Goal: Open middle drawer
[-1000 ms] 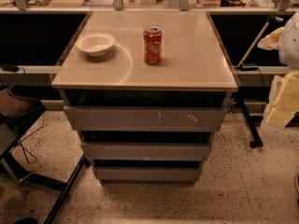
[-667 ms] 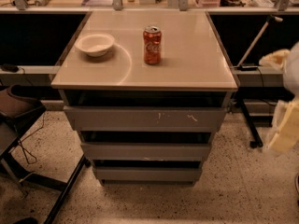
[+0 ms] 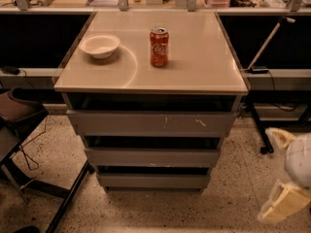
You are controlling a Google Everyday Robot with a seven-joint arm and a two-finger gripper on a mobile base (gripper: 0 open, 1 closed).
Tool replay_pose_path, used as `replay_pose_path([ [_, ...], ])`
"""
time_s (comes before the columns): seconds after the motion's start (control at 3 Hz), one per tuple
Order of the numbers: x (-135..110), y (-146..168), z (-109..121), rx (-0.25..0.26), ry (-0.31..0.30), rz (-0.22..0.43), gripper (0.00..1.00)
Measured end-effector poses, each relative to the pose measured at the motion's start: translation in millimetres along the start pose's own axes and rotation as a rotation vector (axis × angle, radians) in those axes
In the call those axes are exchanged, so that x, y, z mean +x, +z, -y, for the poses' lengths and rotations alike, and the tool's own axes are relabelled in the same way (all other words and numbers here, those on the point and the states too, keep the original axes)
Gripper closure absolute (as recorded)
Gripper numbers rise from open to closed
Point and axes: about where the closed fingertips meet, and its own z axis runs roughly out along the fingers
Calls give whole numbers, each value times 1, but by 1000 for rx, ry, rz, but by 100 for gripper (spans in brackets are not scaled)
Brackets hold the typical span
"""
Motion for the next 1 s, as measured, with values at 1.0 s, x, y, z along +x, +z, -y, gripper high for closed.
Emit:
replay_pose_path([
  [1.0,62,181,-68,-75,147,-11,0],
])
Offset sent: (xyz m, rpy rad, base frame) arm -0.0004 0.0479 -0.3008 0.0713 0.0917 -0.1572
